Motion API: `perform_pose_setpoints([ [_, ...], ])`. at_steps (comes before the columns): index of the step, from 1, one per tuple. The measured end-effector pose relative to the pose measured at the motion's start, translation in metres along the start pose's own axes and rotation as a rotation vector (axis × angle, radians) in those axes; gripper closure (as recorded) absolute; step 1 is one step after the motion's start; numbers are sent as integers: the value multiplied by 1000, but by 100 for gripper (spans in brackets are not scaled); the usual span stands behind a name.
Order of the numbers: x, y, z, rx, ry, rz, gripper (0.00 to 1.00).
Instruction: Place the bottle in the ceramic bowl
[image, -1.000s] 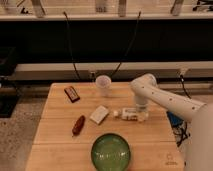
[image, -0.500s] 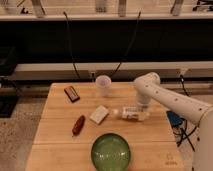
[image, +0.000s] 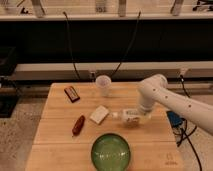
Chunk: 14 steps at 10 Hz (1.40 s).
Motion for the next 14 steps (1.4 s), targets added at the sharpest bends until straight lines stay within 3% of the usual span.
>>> perform_pose_setpoints([
  [7, -59, 58, -19, 28, 39, -211, 99],
  [14, -80, 123, -21, 1, 44, -343, 99],
])
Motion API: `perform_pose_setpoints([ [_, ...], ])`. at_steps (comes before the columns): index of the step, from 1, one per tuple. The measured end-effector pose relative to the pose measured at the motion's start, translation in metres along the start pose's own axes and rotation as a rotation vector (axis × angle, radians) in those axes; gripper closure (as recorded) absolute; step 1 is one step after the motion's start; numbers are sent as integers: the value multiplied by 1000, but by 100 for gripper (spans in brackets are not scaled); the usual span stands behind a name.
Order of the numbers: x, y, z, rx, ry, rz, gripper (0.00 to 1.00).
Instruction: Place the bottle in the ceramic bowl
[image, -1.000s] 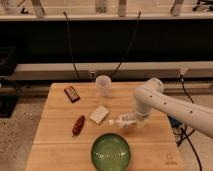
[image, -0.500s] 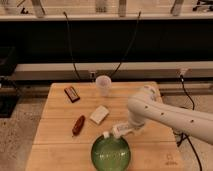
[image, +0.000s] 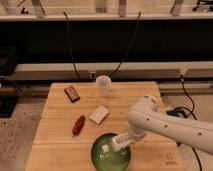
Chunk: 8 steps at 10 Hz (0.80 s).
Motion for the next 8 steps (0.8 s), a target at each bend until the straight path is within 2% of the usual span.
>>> perform_pose_setpoints([
  [1, -7, 7, 5, -11, 6, -21, 96],
  [3, -15, 10, 9, -19, 13, -46, 82],
  [8, -37, 14, 13, -25, 21, -100, 30],
])
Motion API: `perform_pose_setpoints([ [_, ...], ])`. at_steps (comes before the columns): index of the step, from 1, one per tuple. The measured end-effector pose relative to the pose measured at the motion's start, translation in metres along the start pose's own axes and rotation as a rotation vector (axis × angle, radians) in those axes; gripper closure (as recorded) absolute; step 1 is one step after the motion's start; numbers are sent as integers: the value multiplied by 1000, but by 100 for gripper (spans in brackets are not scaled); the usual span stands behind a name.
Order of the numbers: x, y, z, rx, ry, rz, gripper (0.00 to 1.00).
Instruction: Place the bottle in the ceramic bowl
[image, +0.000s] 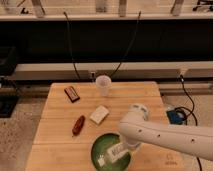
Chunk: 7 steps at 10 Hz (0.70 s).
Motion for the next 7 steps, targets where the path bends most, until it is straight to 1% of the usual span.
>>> perform_pose_setpoints([
  [1, -4, -1, 1, -2, -1, -8, 23],
  [2, -6, -3, 2, -1, 0, -16, 20],
  [4, -11, -6, 5, -8, -4, -27, 20],
  [7, -12, -8, 5, -6, -10, -32, 20],
])
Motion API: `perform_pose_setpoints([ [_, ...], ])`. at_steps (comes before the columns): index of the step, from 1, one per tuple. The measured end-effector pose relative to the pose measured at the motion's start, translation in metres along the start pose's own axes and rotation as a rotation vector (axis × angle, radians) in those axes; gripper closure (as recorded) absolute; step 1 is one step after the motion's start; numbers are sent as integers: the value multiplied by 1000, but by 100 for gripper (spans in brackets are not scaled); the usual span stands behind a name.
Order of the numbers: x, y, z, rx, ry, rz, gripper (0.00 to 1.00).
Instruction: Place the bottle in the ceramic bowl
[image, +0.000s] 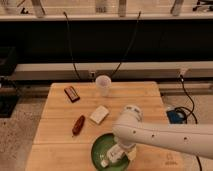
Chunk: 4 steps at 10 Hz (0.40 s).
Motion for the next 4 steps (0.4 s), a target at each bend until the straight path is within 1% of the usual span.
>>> perform_pose_setpoints([
  [1, 1, 0, -1, 3, -6, 0, 20],
  [2, 4, -1, -5, 26, -28, -1, 24],
  [3, 6, -1, -5, 33, -34, -5, 29],
  [4, 0, -3, -4, 30, -27, -12, 28],
])
